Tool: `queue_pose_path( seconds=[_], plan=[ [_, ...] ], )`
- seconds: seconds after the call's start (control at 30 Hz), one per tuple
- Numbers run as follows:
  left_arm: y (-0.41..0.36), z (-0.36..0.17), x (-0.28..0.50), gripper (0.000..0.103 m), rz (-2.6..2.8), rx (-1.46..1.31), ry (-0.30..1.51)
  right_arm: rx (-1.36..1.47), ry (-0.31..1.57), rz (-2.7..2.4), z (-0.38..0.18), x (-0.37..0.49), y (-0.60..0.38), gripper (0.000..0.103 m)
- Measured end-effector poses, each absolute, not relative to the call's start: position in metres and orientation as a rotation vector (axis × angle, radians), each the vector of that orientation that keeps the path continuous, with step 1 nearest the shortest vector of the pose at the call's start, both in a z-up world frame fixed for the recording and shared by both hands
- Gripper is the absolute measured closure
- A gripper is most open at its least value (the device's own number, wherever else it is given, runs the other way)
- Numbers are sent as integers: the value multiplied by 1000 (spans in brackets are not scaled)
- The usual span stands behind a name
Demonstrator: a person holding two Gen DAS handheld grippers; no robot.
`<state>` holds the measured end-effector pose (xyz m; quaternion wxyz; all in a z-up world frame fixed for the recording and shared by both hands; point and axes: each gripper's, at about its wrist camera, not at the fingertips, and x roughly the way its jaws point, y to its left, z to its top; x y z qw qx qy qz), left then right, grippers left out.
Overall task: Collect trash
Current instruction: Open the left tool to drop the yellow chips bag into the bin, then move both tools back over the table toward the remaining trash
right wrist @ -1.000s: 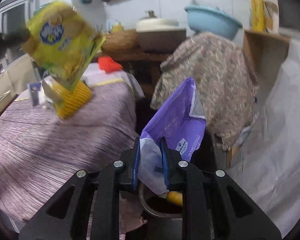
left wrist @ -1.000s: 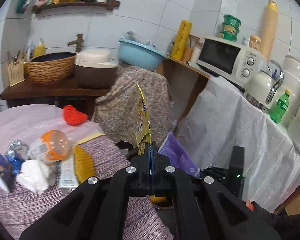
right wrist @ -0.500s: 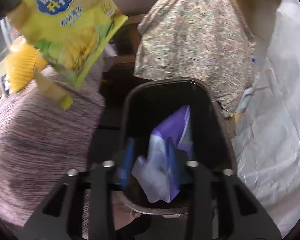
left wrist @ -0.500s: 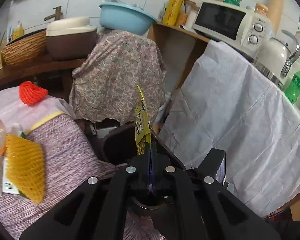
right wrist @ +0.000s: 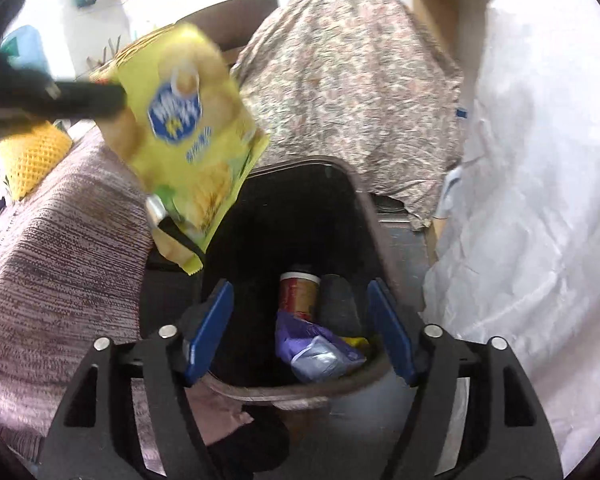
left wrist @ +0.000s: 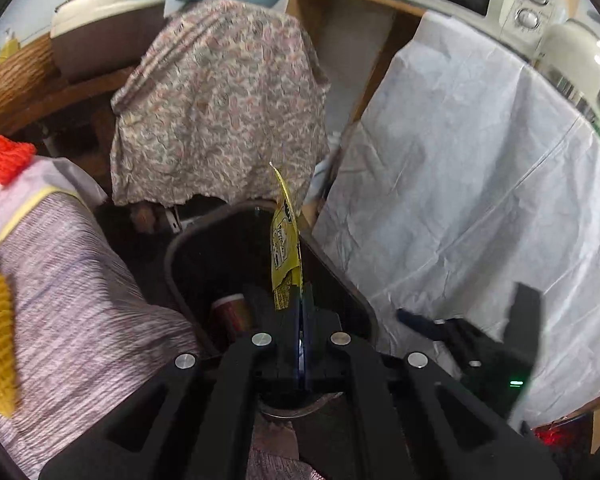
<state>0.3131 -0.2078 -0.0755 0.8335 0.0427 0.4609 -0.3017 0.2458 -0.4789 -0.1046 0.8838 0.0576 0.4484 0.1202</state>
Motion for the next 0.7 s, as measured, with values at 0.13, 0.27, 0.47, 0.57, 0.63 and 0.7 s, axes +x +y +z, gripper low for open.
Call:
queue_pose_path(
  seconds=[0.13,0.27,0.47,0.57,0.63,0.7],
  plan=[
    [-222,-92,319,101,-651,113,1023,133,939,213,-103,235,-498,29],
    [-237,-110,325,100,-625,154,1087,140,926,192,-98,226,-509,27],
    [-234,-122,334,33,-560,120,1135,155,913,187,-92,215,-517,26],
    [-230,-116,330,33,-564,117,1116,163,909,186,-89,212,-518,25],
    [-225,-108,326,33,-566,113,1090,163,906,192,-88,212,-516,25],
    [-220,-97,321,30,-568,105,1052,159,903,201,-86,212,-512,25]
  ],
)
